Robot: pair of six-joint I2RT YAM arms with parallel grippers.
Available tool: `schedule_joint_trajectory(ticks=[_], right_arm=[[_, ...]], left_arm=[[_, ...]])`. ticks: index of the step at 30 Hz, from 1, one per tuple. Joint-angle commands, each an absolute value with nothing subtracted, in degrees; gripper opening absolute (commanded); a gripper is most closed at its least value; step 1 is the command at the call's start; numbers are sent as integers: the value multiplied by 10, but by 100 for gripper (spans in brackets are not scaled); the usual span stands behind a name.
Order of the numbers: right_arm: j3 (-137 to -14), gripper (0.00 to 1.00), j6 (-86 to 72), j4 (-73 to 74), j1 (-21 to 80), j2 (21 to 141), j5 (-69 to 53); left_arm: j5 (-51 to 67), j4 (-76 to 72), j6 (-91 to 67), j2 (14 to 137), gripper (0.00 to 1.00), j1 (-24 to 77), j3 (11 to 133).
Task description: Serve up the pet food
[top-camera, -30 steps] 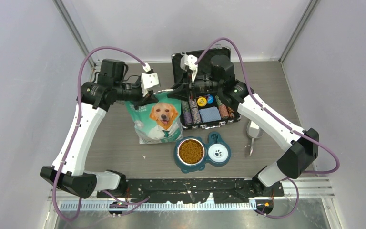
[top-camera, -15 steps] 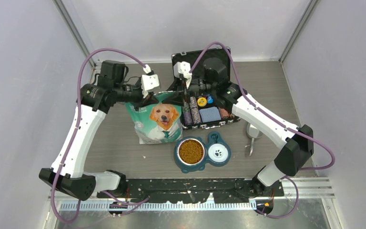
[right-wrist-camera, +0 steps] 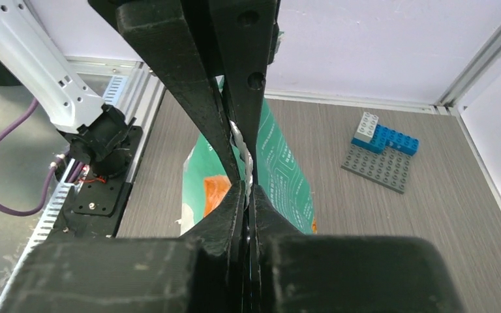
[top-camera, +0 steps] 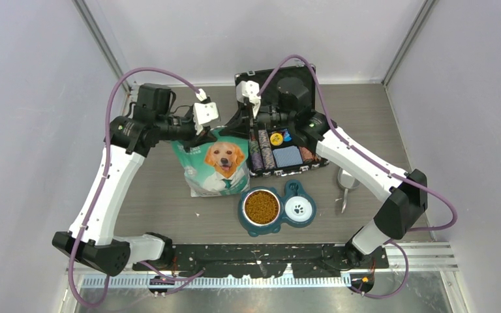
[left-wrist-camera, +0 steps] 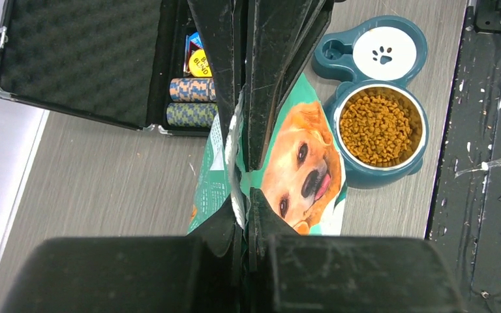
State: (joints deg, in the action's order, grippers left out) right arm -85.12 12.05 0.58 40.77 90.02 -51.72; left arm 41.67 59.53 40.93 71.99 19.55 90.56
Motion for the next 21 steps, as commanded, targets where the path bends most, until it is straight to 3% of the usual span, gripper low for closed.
schedule_joint_trajectory(ticks=[1, 7, 21], right_arm=[[-891, 5, 166, 66, 412, 888, -439], [-919, 5, 241, 192, 399, 870, -338], [-898, 5, 337, 260, 370, 836, -385]], left_arm=[[420, 562, 394, 699, 0, 204, 898], [358, 536, 388, 686, 0, 203, 871], [262, 515, 370, 658, 0, 185, 856]])
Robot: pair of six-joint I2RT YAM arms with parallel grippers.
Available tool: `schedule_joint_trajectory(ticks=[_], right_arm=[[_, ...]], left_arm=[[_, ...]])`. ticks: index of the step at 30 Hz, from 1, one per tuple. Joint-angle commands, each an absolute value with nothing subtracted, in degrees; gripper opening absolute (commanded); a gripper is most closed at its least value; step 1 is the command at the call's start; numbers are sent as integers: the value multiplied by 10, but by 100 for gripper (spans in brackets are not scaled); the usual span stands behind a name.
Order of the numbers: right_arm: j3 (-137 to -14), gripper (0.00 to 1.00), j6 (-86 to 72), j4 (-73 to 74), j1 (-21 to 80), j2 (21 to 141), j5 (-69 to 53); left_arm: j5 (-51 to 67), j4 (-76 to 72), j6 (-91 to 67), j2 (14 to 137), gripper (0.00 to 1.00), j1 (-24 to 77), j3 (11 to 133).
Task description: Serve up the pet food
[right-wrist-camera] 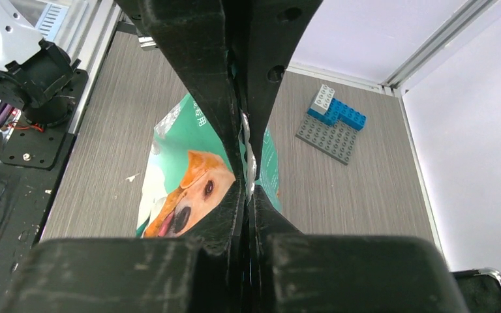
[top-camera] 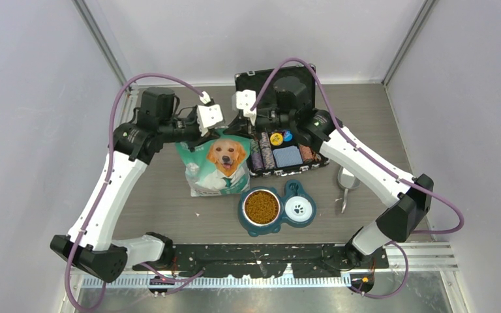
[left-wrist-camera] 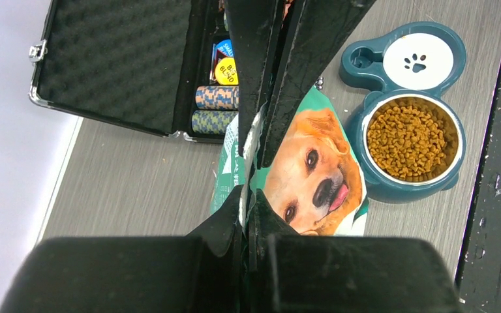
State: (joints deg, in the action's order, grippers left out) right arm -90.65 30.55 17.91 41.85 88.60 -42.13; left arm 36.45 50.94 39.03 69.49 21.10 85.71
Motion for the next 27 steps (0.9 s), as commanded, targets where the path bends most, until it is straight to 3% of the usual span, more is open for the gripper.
schedule_joint_trajectory(ticks=[1, 6, 10, 14, 24, 27], right_arm=[[-899, 5, 339, 258, 370, 835, -390], [-901, 5, 356, 261, 368, 832, -394], [-909, 5, 341, 251, 366, 839, -379], [-911, 17, 350, 253, 363, 850, -398], [-918, 25, 350, 253, 363, 851, -470], [-912, 38, 343, 239, 363, 850, -494]], left_arm=[[253, 516, 372, 655, 0, 184, 856], [209, 507, 371, 634, 0, 165, 842], [241, 504, 373, 619, 0, 162, 833], [296, 507, 377, 614, 0, 162, 828], [369, 539, 397, 631, 0, 162, 840], [374, 540, 398, 634, 0, 163, 841]])
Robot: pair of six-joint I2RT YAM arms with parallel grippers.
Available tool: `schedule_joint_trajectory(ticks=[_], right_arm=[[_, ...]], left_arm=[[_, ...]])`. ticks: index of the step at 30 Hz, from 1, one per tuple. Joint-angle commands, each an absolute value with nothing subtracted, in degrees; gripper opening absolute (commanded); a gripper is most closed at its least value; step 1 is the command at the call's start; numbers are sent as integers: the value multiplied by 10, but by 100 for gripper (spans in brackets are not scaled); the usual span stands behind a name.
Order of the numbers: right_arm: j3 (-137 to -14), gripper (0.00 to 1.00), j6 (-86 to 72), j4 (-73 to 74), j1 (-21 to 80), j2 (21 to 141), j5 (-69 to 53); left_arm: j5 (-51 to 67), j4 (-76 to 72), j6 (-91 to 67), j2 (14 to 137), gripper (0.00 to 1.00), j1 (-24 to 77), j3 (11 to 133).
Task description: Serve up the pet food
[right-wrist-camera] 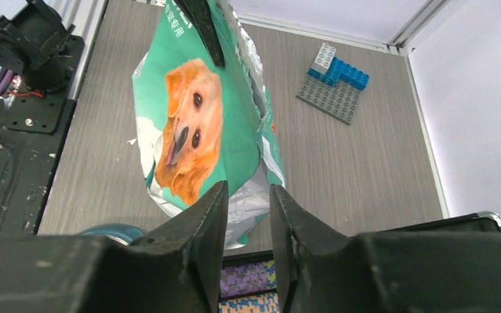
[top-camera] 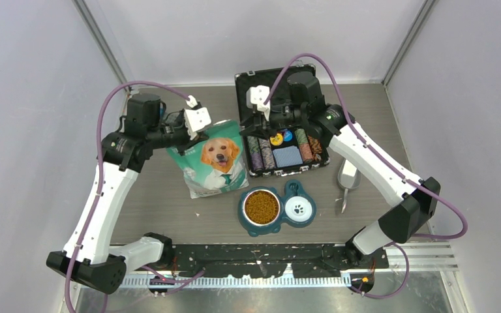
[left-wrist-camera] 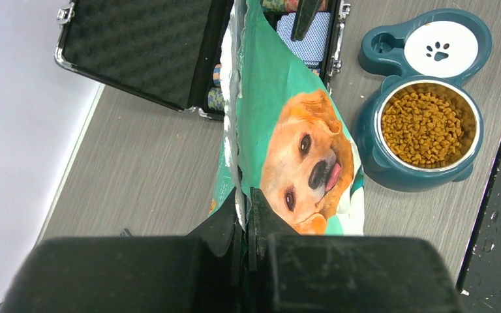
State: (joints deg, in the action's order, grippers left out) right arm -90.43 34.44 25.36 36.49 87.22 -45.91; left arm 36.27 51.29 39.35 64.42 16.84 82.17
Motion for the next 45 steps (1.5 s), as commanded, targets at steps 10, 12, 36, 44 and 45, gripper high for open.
schedule_joint_trajectory(ticks=[10, 12, 36, 44, 45], right_arm=[[-901, 56, 230, 98, 364, 864, -559], [-904, 56, 223, 92, 364, 871, -571], [-910, 5, 203, 85, 365, 872, -566], [-893, 5, 178, 65, 365, 862, -579], [-891, 5, 177, 62, 365, 858, -582]], left_arm=[[388, 543, 396, 647, 0, 170, 857], [387, 541, 396, 648, 0, 172, 858], [423, 557, 395, 654, 57, 177, 891], [422, 523, 369, 663, 54, 177, 881], [415, 528, 372, 669, 49, 177, 886]])
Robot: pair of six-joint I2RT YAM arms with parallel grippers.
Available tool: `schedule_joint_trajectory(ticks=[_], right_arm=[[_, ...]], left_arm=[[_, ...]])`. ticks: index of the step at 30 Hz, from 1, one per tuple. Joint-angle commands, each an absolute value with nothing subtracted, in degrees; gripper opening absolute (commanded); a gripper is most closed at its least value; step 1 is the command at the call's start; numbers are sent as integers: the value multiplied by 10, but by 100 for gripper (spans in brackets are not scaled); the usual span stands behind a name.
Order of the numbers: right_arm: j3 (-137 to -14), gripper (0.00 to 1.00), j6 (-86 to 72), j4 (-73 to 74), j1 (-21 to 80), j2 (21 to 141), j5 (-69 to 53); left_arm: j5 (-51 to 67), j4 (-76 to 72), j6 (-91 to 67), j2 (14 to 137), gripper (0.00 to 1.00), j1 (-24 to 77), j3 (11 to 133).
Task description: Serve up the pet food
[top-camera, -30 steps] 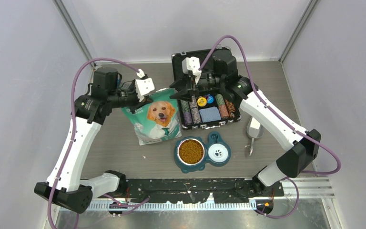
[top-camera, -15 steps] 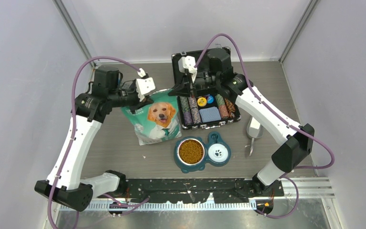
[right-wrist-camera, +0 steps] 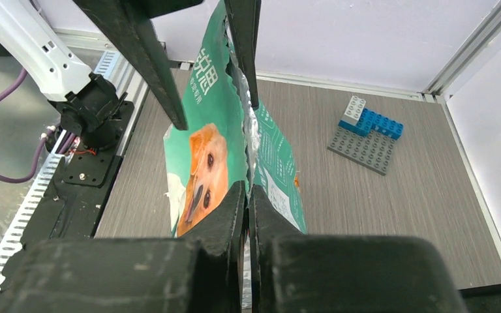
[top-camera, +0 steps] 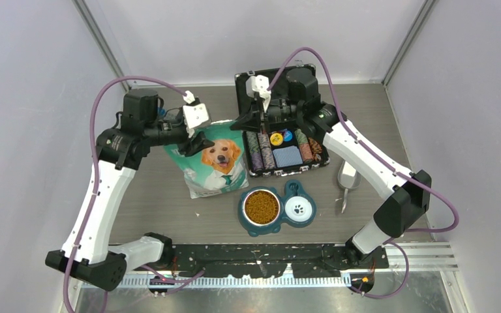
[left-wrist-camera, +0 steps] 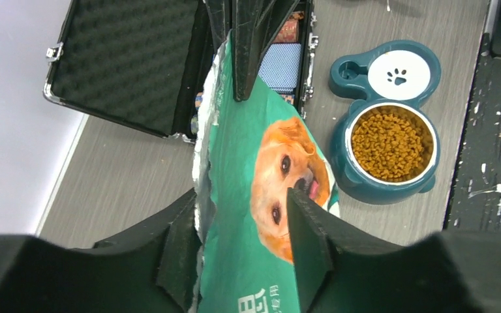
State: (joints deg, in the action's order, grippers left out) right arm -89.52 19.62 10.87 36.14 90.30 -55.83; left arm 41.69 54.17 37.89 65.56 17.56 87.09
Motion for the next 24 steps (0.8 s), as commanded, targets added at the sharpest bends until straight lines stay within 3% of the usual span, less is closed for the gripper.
schedule_joint_trajectory(ticks=[1, 5, 9, 19, 22, 24], right_arm=[[-887, 5, 176, 61, 365, 856, -585], [-884, 5, 176, 56, 365, 852, -590], [-884, 5, 173, 54, 365, 853, -590], [-880, 5, 169, 53, 365, 843, -559], [-875, 5, 170, 54, 365, 837, -553], [-874, 5, 168, 54, 365, 834, -552]], left_arm=[[410, 533, 373, 674, 45, 177, 891], [408, 547, 380, 691, 28, 177, 912], [413, 555, 385, 698, 0, 177, 926], [381, 606, 426, 691, 0, 177, 932], [367, 642, 450, 686, 28, 177, 931], [341, 626, 454, 672, 32, 177, 910]])
